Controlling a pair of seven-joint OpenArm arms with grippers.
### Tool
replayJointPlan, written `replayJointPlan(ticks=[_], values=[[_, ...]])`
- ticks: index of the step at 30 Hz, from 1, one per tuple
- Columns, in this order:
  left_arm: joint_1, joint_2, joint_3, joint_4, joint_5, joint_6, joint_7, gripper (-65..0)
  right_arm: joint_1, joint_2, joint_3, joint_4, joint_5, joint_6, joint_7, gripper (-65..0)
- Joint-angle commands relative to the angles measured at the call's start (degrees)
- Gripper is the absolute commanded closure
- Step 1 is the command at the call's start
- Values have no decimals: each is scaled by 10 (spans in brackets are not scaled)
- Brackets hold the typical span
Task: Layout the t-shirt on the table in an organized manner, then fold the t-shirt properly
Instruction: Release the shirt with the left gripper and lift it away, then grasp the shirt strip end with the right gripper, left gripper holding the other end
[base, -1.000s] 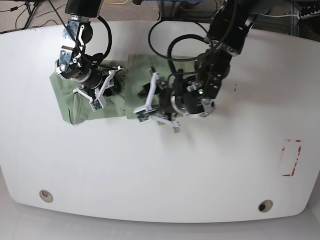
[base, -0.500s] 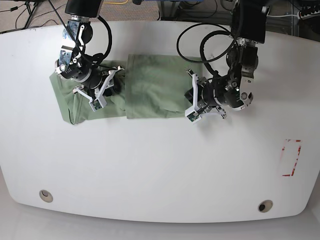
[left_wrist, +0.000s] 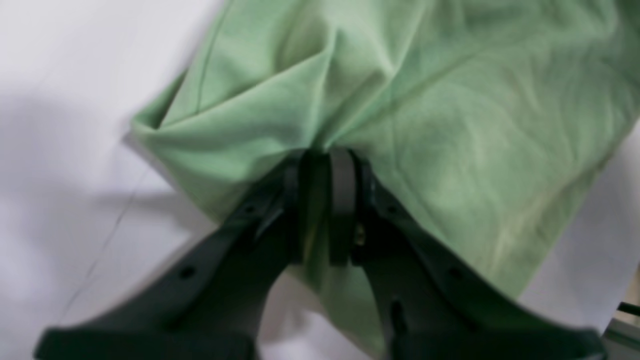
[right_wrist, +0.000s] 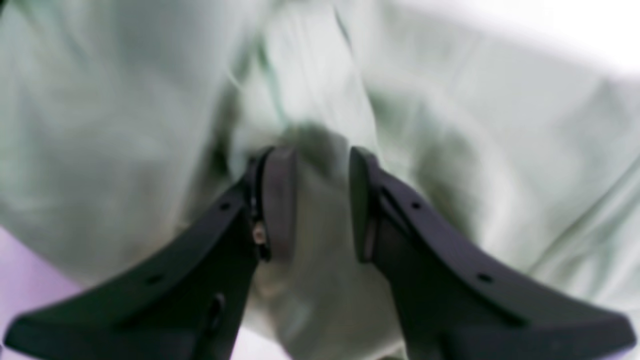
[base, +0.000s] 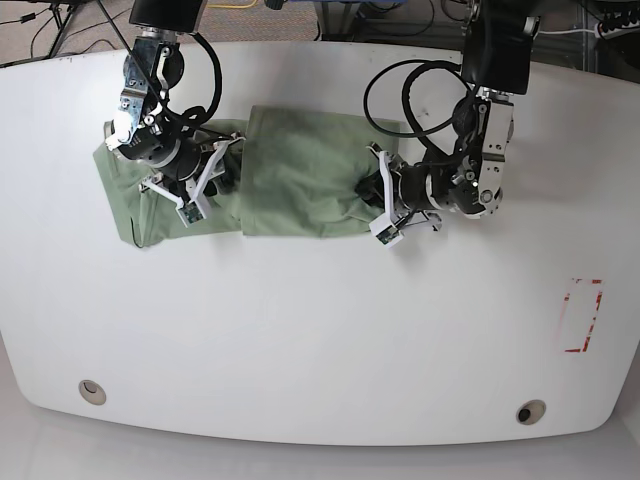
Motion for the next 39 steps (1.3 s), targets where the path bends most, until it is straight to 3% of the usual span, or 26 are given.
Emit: replayJointPlan(ticks=[1, 2, 5, 11, 15, 17, 20, 32, 39], values=[[4, -15, 0, -19, 38, 6, 33, -56, 24, 4, 1, 59, 12, 1, -24, -195], [4, -18, 0, -22, 39, 6, 30, -56, 28, 4, 3, 70, 16, 1, -34, -208], [5, -30, 0, -37, 39, 6, 21, -56, 51, 4, 16, 115, 49, 1, -102, -346], [4, -43, 0, -66, 39, 6, 12, -56, 97, 5, 136, 126, 139, 1, -188, -645], [3, -51, 0, -72, 39, 6, 12, -56, 115, 8, 255, 92, 227, 1, -199, -650], [3, -54, 0, -72, 39, 6, 12, -57, 121, 13, 281, 64, 252, 1, -199, -650], [2, -57, 1, -73, 39, 6, 12, -58, 129, 51, 314, -1, 283, 1, -199, -650], [-1, -75, 3, -73, 46, 6, 0, -60, 156, 171, 388, -288, 318, 1, -172, -650], [-13, -72, 3, -73, 94, 6, 0, -60, 150, 202, 366, -361, 318, 1, -125, -650]])
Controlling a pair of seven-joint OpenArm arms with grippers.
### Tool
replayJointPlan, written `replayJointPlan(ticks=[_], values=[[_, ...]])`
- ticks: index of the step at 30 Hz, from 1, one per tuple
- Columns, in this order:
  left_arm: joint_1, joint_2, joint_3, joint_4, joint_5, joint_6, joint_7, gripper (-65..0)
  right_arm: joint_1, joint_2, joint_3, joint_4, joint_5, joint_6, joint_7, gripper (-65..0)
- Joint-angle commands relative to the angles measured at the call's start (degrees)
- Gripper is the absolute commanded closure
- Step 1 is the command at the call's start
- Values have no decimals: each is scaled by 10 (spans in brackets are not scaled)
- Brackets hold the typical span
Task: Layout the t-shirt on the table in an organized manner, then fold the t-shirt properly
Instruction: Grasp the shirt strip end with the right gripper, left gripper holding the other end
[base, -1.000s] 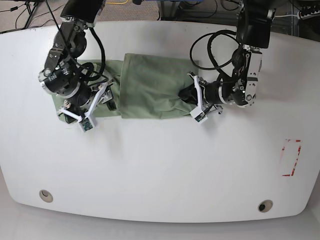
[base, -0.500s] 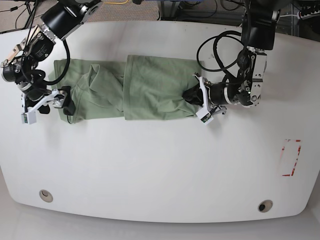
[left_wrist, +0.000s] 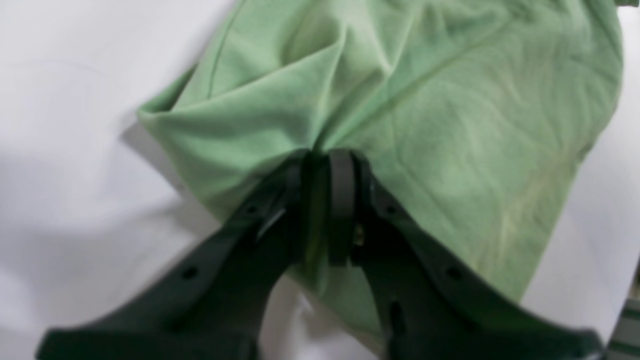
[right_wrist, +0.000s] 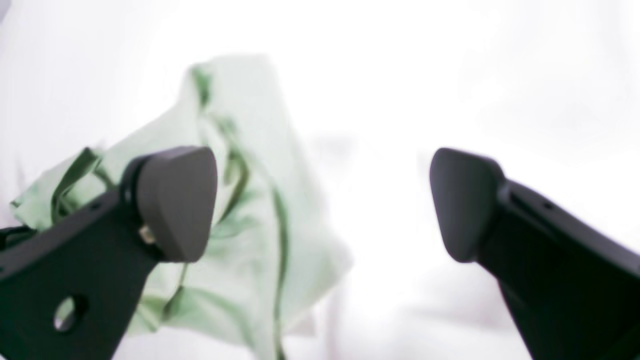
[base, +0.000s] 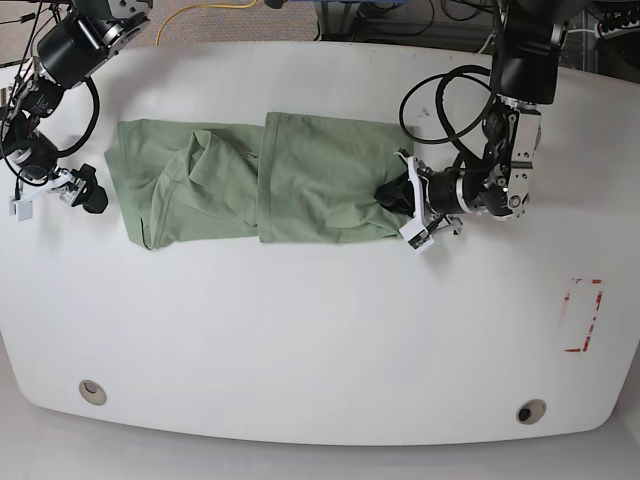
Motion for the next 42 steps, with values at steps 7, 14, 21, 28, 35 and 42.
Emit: replayJointPlan(ticks=[7, 14, 21, 28, 35, 42], values=[[8, -11, 0, -11, 107, 29, 81, -60, -1, 9, -8, -37, 13, 5, 19, -650], [8, -10, 0, -10, 107, 29, 81, -60, -8, -30, -11, -47, 12, 5, 32, -650], [8, -10, 0, -10, 107, 29, 83, -60, -15, -53, -90, -23, 15, 5, 32, -650], [9, -10, 0, -10, 107, 29, 83, -60, -37, -101, -112, 46, 15, 5, 32, -650], [11, -10, 0, -10, 107, 29, 83, -60, -52, -115, -113, 77, 15, 5, 10, -650], [12, -10, 0, -10, 107, 29, 83, -60, -59, -117, -114, 84, 12, 5, 8, -650]])
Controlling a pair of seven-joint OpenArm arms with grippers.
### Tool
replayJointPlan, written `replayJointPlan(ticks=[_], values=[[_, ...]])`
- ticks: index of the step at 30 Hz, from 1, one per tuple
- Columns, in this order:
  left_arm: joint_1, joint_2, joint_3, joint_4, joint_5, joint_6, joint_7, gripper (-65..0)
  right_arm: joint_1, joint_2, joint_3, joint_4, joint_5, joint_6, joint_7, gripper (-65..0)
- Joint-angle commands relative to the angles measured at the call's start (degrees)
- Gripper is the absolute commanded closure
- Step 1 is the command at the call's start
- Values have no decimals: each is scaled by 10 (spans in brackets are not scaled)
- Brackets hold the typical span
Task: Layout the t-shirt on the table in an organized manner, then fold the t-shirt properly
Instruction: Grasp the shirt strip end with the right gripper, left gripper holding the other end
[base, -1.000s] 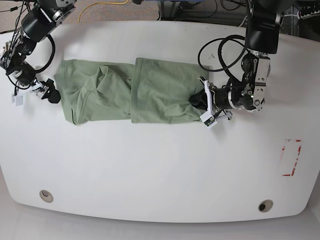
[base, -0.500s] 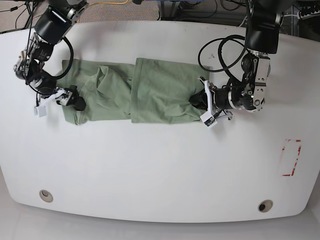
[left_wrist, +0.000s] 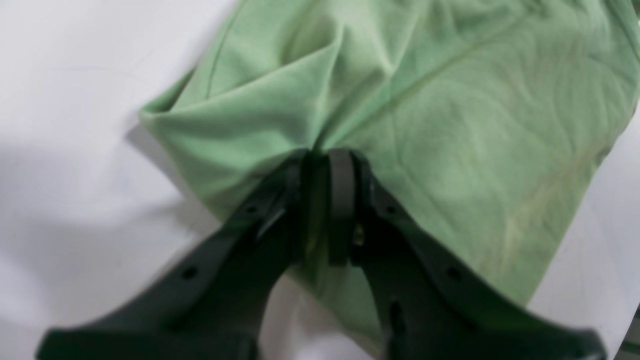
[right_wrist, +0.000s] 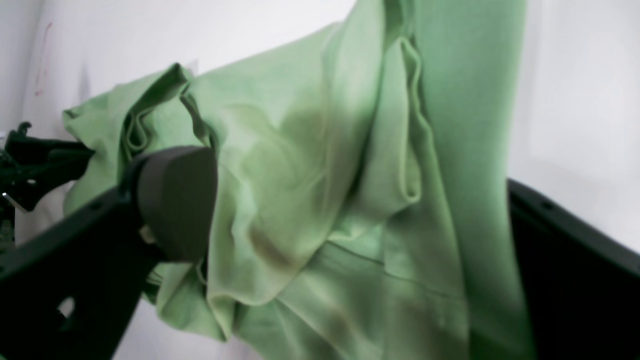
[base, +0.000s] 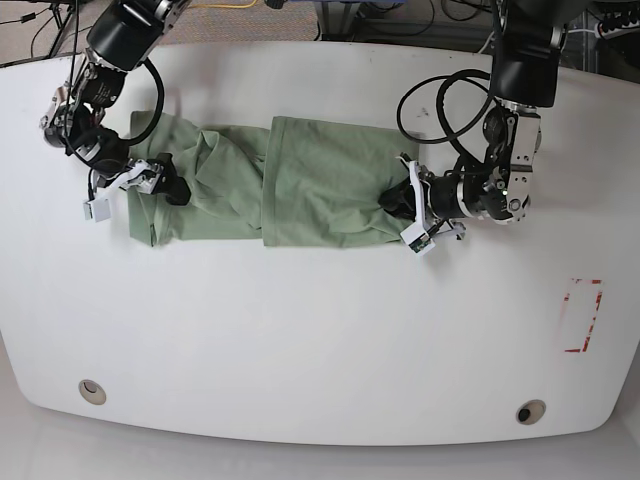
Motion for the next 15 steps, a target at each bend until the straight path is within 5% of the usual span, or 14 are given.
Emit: replayJointPlan(ticks=[1, 15], values=[[13, -10, 2, -11, 96, 27, 89, -60, 1, 6, 0, 1, -20, -6, -21, -621], [13, -10, 2, -11, 96, 27, 89, -60, 18, 8, -1, 3, -22, -6, -19, -13]])
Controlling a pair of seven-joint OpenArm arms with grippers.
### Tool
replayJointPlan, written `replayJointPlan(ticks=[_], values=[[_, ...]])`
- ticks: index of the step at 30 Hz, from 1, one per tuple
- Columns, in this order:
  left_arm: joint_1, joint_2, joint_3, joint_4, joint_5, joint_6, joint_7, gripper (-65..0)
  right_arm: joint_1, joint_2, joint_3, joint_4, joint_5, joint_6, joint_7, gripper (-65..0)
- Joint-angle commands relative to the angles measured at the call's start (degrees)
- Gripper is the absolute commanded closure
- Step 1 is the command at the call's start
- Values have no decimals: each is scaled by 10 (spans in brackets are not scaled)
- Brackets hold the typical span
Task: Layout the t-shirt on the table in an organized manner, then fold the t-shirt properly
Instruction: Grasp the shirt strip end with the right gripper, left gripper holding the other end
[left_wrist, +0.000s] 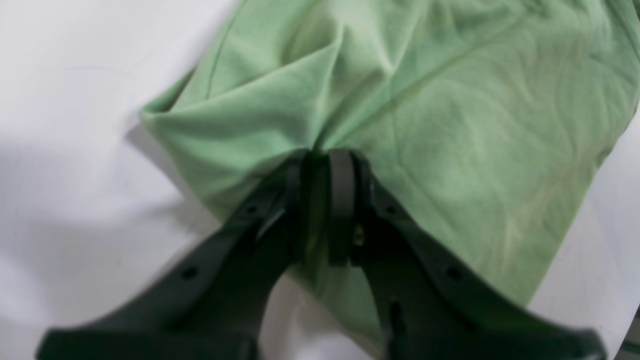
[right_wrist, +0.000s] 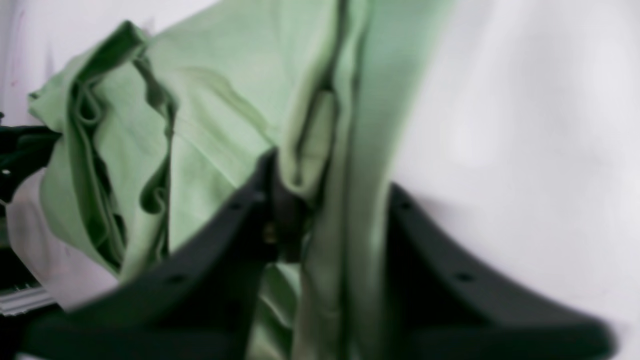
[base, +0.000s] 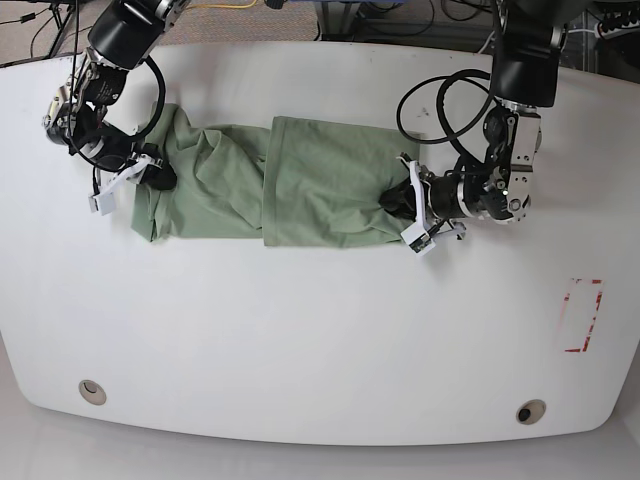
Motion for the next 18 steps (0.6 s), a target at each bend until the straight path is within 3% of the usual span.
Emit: replayJointPlan(ticks=[1, 12, 18], values=[[13, -10, 2, -11, 95, 27, 89, -60, 13, 8, -1, 9, 10, 1, 5, 0], [13, -9, 10, -11, 95, 27, 89, -60, 8, 4, -1, 105, 11, 0, 4, 0], [13, -8, 36, -12, 95, 27, 89, -60, -9, -6, -19, 197, 12, -48, 1, 0]])
